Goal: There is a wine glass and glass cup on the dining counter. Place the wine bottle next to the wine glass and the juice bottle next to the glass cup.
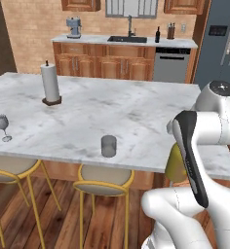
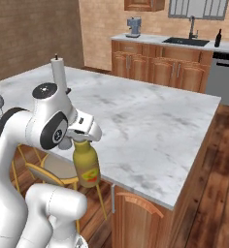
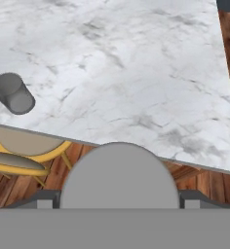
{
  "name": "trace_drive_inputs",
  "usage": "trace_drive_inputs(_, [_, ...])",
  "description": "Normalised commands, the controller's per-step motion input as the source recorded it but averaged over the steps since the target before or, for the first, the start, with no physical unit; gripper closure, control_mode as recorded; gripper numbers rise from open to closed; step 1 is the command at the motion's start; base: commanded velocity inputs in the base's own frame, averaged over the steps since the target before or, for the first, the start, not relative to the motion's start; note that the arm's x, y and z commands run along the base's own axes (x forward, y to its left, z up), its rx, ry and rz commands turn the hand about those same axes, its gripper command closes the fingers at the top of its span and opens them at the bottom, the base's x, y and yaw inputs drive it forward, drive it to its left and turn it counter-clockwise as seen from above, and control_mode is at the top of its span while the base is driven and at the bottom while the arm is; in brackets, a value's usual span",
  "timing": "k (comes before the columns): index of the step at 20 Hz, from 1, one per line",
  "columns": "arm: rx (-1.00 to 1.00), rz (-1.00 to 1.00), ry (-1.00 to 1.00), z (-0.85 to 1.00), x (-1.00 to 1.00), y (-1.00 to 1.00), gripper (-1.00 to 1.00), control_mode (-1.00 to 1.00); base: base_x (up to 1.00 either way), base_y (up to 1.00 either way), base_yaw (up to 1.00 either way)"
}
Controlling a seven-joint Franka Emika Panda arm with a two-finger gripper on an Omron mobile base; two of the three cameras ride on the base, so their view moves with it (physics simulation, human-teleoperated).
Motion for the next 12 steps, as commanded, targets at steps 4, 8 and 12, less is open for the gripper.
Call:
trace_drive_inputs(4, [0.0,0.0,0.0,0.0,0.0,0.0,1.0,1.0,0.0,0.0,0.0])
trace_drive_inputs(8, [0.0,0.0,0.0,0.0,0.0,0.0,1.0,1.0,0.02,0.0,0.0])
trace_drive_inputs(12, [-0.03,0.0,0.0,0.0,0.02,0.04,1.0,-1.0,0.05,0.02,0.0])
